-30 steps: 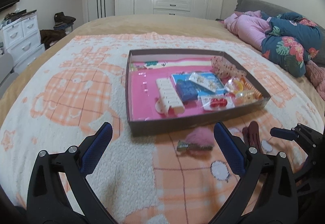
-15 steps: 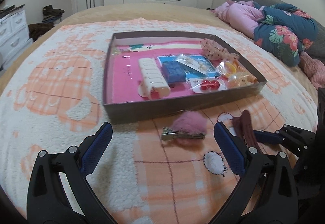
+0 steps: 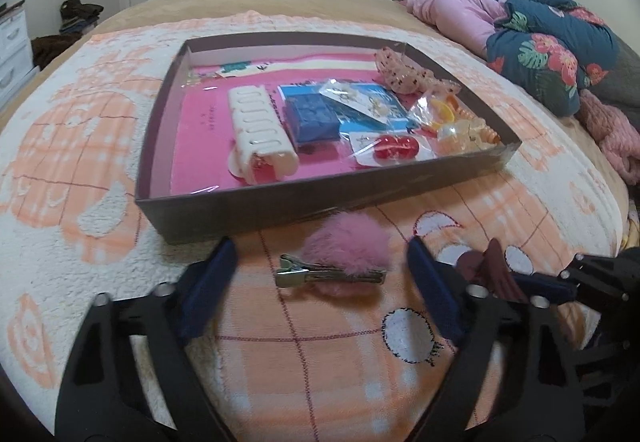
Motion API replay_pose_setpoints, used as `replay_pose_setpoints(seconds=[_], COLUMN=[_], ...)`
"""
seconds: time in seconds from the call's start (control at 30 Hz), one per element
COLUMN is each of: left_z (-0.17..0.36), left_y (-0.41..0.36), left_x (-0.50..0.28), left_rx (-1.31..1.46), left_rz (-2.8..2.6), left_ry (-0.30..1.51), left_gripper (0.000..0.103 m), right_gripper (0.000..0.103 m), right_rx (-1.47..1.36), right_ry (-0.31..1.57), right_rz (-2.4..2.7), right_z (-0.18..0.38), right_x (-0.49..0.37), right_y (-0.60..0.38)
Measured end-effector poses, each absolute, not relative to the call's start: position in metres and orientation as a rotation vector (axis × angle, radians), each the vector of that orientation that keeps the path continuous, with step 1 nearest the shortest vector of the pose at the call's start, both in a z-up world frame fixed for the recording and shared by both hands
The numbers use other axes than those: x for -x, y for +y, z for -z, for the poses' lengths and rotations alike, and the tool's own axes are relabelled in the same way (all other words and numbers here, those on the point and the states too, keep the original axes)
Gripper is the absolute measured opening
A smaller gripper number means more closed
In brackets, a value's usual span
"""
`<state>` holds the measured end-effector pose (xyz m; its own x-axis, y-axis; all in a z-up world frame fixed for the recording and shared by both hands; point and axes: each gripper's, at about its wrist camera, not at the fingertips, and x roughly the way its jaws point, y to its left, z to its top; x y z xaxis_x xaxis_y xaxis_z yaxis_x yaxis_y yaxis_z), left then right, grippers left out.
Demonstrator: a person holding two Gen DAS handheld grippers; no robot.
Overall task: Organize jewelry
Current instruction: 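Grasp the pink pom-pom clip with the left tool while the right grasps the dark red hair clip, then release the pom-pom clip into the box with the left tool while the right releases the hair clip there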
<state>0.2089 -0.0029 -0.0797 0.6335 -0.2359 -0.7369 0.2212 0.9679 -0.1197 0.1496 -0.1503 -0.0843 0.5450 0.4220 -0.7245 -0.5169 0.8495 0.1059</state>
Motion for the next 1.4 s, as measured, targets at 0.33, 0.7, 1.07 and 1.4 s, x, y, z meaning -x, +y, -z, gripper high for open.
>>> replay_pose_setpoints(seconds=[0.33, 0.7, 1.07, 1.4], left_z=[0.071, 0.037, 0.022, 0.019], left_y=[0.001, 0.008, -0.003, -0.017], left_x=[-0.199, -0.184, -0.203, -0.233], left_rx=[0.042, 0.084, 0.068, 0.06], left_rz=[0.285, 0.275, 0.27, 0.279], left_ry=[0.826, 0.739, 0.696, 0.69], left_gripper=[0.037, 0.037, 0.037, 0.037], right_gripper=[0.032, 0.032, 0.032, 0.032], right_rx=[0.061, 0.048, 0.033, 0.018], right_ry=[0.781, 0.72, 0.673, 0.638], right_rz=[-0.511, -0.546, -0.516, -0.47], right_z=[0.071, 0.057, 0.038, 0.022], right_x=[-0.152, -0.151, -0.175, -0.206], right_y=[-0.173, -0.173, -0.182, -0.196])
